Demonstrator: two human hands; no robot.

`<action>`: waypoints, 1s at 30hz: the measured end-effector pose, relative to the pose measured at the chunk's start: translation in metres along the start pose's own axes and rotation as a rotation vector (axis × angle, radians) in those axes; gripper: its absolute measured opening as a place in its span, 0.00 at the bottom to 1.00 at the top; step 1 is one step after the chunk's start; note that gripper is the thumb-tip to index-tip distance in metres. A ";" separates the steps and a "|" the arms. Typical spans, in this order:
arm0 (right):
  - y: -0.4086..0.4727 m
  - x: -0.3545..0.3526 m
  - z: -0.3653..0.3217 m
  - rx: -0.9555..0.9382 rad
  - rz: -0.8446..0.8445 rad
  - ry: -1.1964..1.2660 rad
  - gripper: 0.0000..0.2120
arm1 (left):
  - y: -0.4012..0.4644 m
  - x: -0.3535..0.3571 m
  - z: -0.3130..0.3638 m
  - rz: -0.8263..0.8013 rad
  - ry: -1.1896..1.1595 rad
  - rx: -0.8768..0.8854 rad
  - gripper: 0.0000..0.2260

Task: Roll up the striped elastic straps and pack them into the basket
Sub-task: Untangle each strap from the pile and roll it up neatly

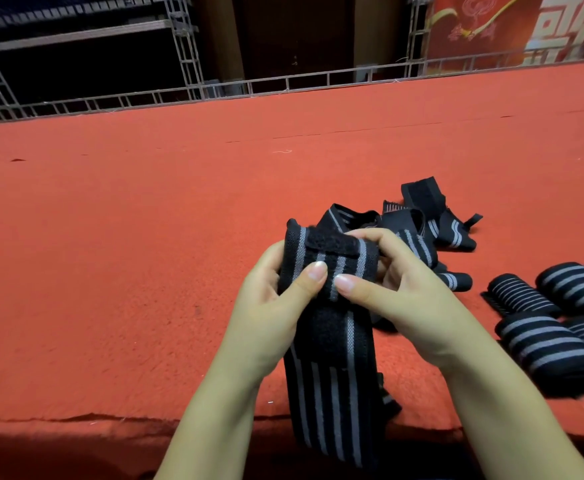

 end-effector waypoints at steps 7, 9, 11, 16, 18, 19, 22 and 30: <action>0.000 0.000 0.001 -0.064 0.118 0.025 0.19 | -0.002 0.000 -0.005 -0.039 0.113 -0.126 0.23; 0.001 0.000 -0.002 -0.060 0.167 0.087 0.21 | -0.001 -0.002 -0.007 0.005 0.093 -0.156 0.26; 0.004 -0.002 -0.006 -0.057 0.234 0.163 0.21 | -0.001 -0.002 -0.009 0.018 0.037 -0.203 0.24; 0.011 -0.010 -0.017 -0.129 0.350 0.276 0.20 | -0.004 0.005 -0.009 -0.036 -0.046 -0.265 0.19; 0.013 -0.010 -0.016 -0.186 0.379 0.241 0.20 | -0.002 0.006 -0.006 -0.040 -0.062 -0.263 0.16; 0.014 -0.010 -0.014 -0.221 0.395 0.196 0.19 | -0.001 0.007 -0.004 -0.044 -0.061 -0.260 0.14; 0.012 -0.010 -0.008 -0.311 0.457 0.049 0.17 | 0.000 0.009 -0.002 -0.037 -0.041 -0.234 0.14; 0.006 -0.007 -0.008 -0.400 0.391 -0.170 0.18 | -0.002 0.010 -0.003 -0.038 0.000 -0.217 0.13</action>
Point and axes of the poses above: each hand's wrist, its own y-axis towards the middle knuckle, its own x-axis out of the palm, z = x × y, the point moved 3 cm from there along y, towards the middle knuckle, and after that the axes turned 9 degrees about z, right-handed, at the moved point
